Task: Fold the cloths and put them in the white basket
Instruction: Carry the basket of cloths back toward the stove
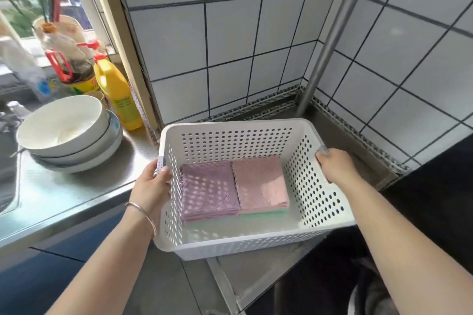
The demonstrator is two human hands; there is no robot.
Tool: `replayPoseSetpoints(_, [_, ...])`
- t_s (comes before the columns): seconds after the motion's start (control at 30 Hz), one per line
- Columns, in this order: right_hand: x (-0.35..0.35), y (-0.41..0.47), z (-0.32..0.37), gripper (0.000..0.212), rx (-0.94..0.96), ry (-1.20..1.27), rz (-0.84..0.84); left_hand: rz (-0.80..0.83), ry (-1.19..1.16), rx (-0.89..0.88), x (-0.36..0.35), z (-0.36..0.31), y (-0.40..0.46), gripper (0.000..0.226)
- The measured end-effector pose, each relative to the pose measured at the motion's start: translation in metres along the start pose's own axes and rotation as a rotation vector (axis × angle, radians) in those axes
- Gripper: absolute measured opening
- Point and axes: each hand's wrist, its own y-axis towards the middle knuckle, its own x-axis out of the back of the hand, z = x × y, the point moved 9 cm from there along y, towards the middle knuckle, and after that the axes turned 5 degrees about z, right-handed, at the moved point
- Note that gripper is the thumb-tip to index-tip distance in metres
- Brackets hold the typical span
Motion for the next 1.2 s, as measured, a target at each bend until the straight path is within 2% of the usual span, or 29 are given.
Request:
replayPoseSetpoints(0.07, [0.006, -0.007, 0.007, 0.037, 0.049, -0.117, -0.064, 0.004, -0.012, -0.006, -0.006, 0.002, 0.004, 0.029])
replayPoseSetpoints(0.17, [0.008, -0.027, 0.013, 0.060, 0.124, -0.306, -0.121, -0.013, -0.033, -0.007, -0.017, 0.006, 0.007, 0.031])
replayPoseSetpoints(0.23, [0.009, -0.035, 0.010, 0.065, 0.155, -0.402, -0.154, -0.036, -0.059, -0.005, -0.026, 0.009, 0.009, 0.032])
replayPoseSetpoints(0.37, [0.003, -0.044, -0.004, 0.051, 0.132, -0.445, -0.127, -0.068, -0.071, -0.008, -0.047, 0.014, 0.010, 0.036])
replayPoseSetpoints(0.47, [-0.007, -0.045, -0.014, 0.050, 0.114, -0.405, -0.037, -0.108, -0.053, -0.008, -0.062, 0.013, 0.004, 0.039])
replayPoseSetpoints(0.6, [-0.010, -0.043, -0.008, 0.038, 0.184, -0.439, 0.008, -0.138, -0.139, 0.006, -0.080, 0.009, 0.000, 0.038])
replayPoseSetpoints(0.83, [0.000, -0.020, -0.010, 0.039, 0.202, -0.522, 0.000, -0.145, -0.206, 0.049, -0.104, 0.002, 0.005, 0.034])
replayPoseSetpoints(1.2, [0.015, 0.012, -0.015, 0.034, 0.253, -0.465, -0.073, -0.175, -0.264, 0.057, -0.127, 0.001, 0.006, 0.033])
